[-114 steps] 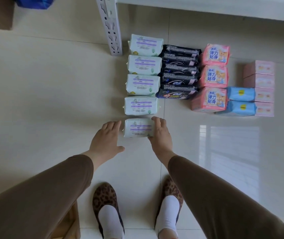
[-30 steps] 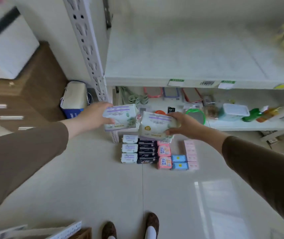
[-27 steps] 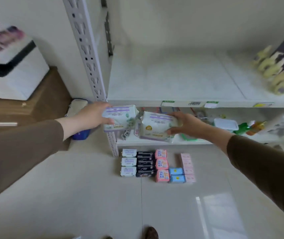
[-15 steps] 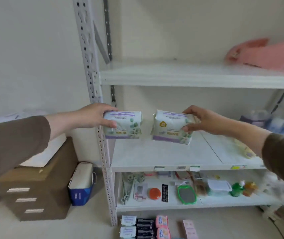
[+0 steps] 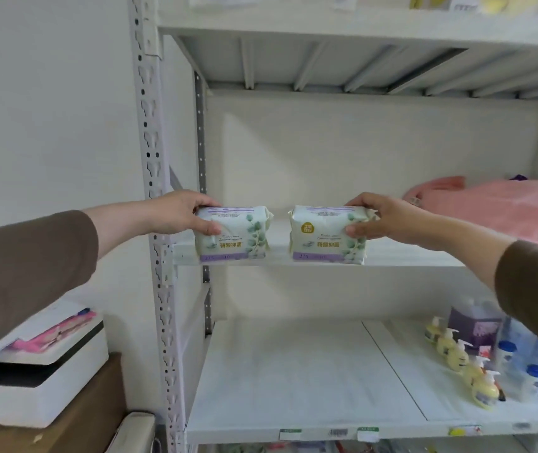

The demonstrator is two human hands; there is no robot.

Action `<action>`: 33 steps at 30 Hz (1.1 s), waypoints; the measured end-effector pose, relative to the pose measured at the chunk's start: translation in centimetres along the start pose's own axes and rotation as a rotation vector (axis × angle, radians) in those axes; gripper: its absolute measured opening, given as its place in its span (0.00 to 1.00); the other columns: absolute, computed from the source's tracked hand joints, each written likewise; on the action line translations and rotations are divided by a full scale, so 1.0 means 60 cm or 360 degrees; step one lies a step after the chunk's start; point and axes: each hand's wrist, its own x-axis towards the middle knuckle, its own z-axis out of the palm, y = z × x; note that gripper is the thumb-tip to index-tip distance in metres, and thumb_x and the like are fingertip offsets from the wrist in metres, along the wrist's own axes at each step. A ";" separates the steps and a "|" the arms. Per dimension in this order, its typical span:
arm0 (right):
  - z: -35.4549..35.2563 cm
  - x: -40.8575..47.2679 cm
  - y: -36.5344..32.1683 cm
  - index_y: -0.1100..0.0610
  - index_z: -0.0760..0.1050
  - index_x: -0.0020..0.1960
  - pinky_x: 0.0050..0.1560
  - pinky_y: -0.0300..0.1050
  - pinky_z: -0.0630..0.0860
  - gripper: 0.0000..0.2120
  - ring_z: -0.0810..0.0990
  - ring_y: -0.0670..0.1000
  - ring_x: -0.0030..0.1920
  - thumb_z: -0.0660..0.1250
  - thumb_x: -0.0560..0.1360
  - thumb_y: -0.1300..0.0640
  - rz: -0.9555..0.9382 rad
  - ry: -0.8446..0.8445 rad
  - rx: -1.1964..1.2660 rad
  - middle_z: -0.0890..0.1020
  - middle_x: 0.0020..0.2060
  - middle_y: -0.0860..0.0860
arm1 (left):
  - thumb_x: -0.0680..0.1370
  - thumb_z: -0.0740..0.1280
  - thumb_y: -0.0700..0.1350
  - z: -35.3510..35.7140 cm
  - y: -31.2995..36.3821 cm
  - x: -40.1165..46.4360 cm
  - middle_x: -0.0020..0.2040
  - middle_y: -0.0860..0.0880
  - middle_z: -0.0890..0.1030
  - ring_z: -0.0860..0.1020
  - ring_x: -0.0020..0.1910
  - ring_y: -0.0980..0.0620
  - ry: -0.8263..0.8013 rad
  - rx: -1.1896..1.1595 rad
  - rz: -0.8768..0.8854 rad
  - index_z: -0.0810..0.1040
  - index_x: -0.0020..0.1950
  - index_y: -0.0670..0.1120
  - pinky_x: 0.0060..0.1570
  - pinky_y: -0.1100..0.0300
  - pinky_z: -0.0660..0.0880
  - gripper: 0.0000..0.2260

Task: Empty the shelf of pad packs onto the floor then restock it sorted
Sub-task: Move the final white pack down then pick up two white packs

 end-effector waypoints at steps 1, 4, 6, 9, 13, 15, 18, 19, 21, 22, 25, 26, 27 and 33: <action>-0.005 0.011 0.001 0.54 0.75 0.61 0.47 0.36 0.80 0.21 0.85 0.48 0.49 0.77 0.71 0.55 0.0000 0.0007 -0.0003 0.84 0.53 0.53 | 0.71 0.76 0.54 -0.003 0.004 0.013 0.55 0.56 0.82 0.79 0.54 0.57 0.0002 0.0012 -0.0001 0.78 0.64 0.54 0.49 0.66 0.71 0.23; -0.015 0.051 0.007 0.55 0.75 0.61 0.43 0.33 0.79 0.20 0.85 0.46 0.47 0.76 0.72 0.56 -0.0002 0.0022 0.0011 0.84 0.53 0.52 | 0.71 0.76 0.53 -0.008 0.008 0.062 0.55 0.54 0.82 0.79 0.56 0.52 0.0006 0.0047 -0.0014 0.78 0.64 0.51 0.56 0.60 0.75 0.23; -0.019 0.086 0.016 0.54 0.76 0.61 0.48 0.37 0.80 0.20 0.85 0.47 0.49 0.77 0.71 0.56 -0.0004 0.0047 0.0020 0.84 0.53 0.53 | 0.71 0.76 0.53 -0.010 0.003 0.102 0.56 0.52 0.82 0.79 0.57 0.49 0.0001 0.0093 -0.0027 0.77 0.65 0.51 0.61 0.51 0.76 0.23; -0.022 0.148 0.031 0.54 0.76 0.60 0.57 0.46 0.81 0.21 0.85 0.50 0.51 0.78 0.70 0.55 0.0003 0.0095 0.0028 0.84 0.53 0.53 | 0.72 0.75 0.54 -0.016 -0.017 0.169 0.57 0.51 0.82 0.80 0.57 0.48 0.0025 0.0146 -0.0019 0.76 0.66 0.49 0.57 0.52 0.78 0.24; -0.020 0.236 0.051 0.53 0.76 0.60 0.59 0.49 0.80 0.21 0.85 0.50 0.51 0.78 0.70 0.55 0.0002 0.0129 0.0045 0.83 0.54 0.53 | 0.74 0.74 0.54 -0.024 -0.059 0.265 0.57 0.51 0.80 0.79 0.56 0.48 0.0072 0.0247 0.0011 0.76 0.66 0.49 0.52 0.58 0.76 0.23; -0.016 0.280 0.063 0.53 0.77 0.59 0.59 0.50 0.80 0.21 0.85 0.51 0.51 0.78 0.69 0.54 0.0017 0.0148 0.0071 0.84 0.54 0.53 | 0.74 0.74 0.54 -0.024 -0.087 0.317 0.56 0.50 0.81 0.79 0.55 0.47 0.0087 0.0258 -0.0006 0.76 0.66 0.48 0.57 0.51 0.77 0.23; 0.001 0.338 0.083 0.52 0.78 0.58 0.59 0.50 0.80 0.24 0.85 0.51 0.51 0.80 0.65 0.51 0.0037 0.0149 0.0111 0.84 0.54 0.52 | 0.75 0.73 0.54 -0.012 -0.128 0.390 0.57 0.49 0.80 0.79 0.55 0.47 0.0098 0.0295 -0.0011 0.76 0.66 0.47 0.56 0.53 0.76 0.22; 0.007 0.361 0.090 0.52 0.78 0.59 0.59 0.50 0.80 0.25 0.85 0.51 0.51 0.80 0.64 0.50 0.0037 0.0135 0.0113 0.84 0.54 0.52 | 0.75 0.73 0.53 -0.007 -0.143 0.417 0.58 0.48 0.80 0.78 0.56 0.47 0.0106 0.0294 -0.0013 0.76 0.66 0.46 0.55 0.55 0.75 0.22; 0.022 0.388 0.099 0.52 0.77 0.59 0.59 0.49 0.80 0.25 0.85 0.51 0.52 0.79 0.65 0.50 0.0026 0.0096 0.0121 0.83 0.54 0.53 | 0.76 0.72 0.53 0.006 -0.160 0.450 0.59 0.47 0.79 0.77 0.55 0.48 0.0104 0.0300 -0.0033 0.75 0.66 0.46 0.50 0.57 0.73 0.21; 0.029 0.406 0.106 0.53 0.77 0.59 0.59 0.49 0.80 0.24 0.85 0.51 0.52 0.79 0.66 0.51 0.0025 0.0073 0.0137 0.83 0.55 0.53 | 0.76 0.71 0.53 0.012 -0.173 0.471 0.59 0.47 0.79 0.77 0.54 0.48 0.0099 0.0302 -0.0053 0.75 0.65 0.46 0.48 0.58 0.71 0.21; 0.049 0.461 0.124 0.54 0.77 0.59 0.59 0.49 0.80 0.20 0.85 0.52 0.53 0.78 0.69 0.54 0.0015 -0.0003 0.0183 0.83 0.55 0.54 | 0.77 0.70 0.53 0.022 -0.208 0.524 0.59 0.47 0.79 0.76 0.53 0.49 0.0114 0.0308 -0.0103 0.75 0.65 0.45 0.46 0.59 0.69 0.20; 0.056 0.480 0.130 0.54 0.77 0.59 0.59 0.50 0.80 0.20 0.84 0.52 0.53 0.78 0.70 0.54 0.0010 -0.0026 0.0195 0.82 0.56 0.54 | 0.77 0.70 0.52 0.024 -0.218 0.540 0.59 0.46 0.79 0.76 0.54 0.48 0.0125 0.0293 -0.0115 0.75 0.65 0.45 0.47 0.59 0.69 0.20; 0.063 0.498 0.136 0.53 0.77 0.59 0.59 0.50 0.80 0.20 0.84 0.52 0.54 0.79 0.70 0.55 0.0003 -0.0044 0.0209 0.82 0.56 0.54 | 0.77 0.70 0.52 0.025 -0.228 0.554 0.59 0.46 0.79 0.76 0.54 0.48 0.0131 0.0277 -0.0130 0.75 0.65 0.45 0.47 0.59 0.69 0.19; 0.105 0.601 0.155 0.53 0.76 0.61 0.58 0.47 0.80 0.24 0.84 0.51 0.53 0.79 0.68 0.53 -0.0024 -0.0142 0.0304 0.82 0.56 0.53 | 0.78 0.69 0.52 0.034 -0.271 0.628 0.59 0.47 0.78 0.76 0.53 0.48 0.0106 0.0266 -0.0217 0.75 0.65 0.46 0.46 0.59 0.71 0.18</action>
